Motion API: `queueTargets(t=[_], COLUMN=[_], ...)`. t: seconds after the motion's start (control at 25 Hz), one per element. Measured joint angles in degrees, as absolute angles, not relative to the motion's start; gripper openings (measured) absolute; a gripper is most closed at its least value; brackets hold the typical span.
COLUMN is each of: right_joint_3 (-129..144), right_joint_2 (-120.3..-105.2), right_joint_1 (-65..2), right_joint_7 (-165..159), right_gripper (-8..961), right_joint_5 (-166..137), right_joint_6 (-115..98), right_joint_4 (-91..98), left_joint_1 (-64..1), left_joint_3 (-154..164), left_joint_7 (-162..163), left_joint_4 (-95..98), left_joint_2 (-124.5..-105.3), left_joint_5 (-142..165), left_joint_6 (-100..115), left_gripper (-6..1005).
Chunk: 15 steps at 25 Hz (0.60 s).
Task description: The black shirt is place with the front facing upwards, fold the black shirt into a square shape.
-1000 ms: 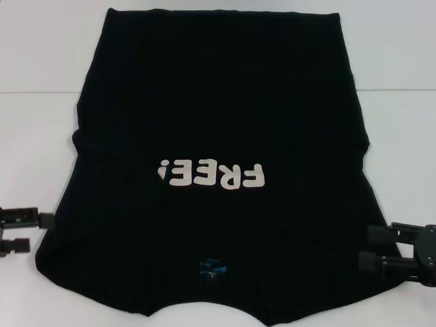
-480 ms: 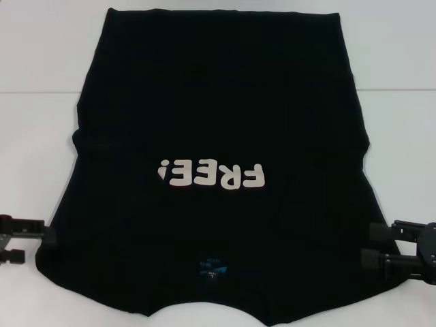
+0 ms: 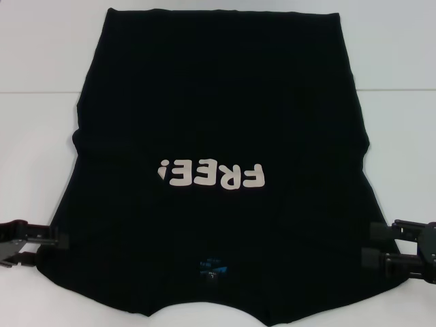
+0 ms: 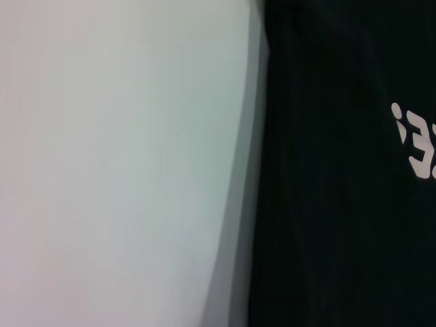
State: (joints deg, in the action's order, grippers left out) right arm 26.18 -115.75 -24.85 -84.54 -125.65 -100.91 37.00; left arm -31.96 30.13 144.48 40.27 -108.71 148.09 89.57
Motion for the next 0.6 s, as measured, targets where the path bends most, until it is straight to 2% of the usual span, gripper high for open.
queueTargets(t=[0.6], right_joint_3=[26.19], right_joint_2=[-115.74], right_joint_1=[-24.69], right_joint_7=[-84.63], right_gripper=[798], right_joint_5=[-125.59], right_joint_6=[-100.99], right_joint_4=[37.0], left_joint_1=[-32.78], left_joint_3=[30.5], left_joint_7=[144.13], left_joint_4=[40.34], left_joint_2=[-109.5], left_joint_5=[148.45], left_joint_6=[89.51], left_gripper=[841])
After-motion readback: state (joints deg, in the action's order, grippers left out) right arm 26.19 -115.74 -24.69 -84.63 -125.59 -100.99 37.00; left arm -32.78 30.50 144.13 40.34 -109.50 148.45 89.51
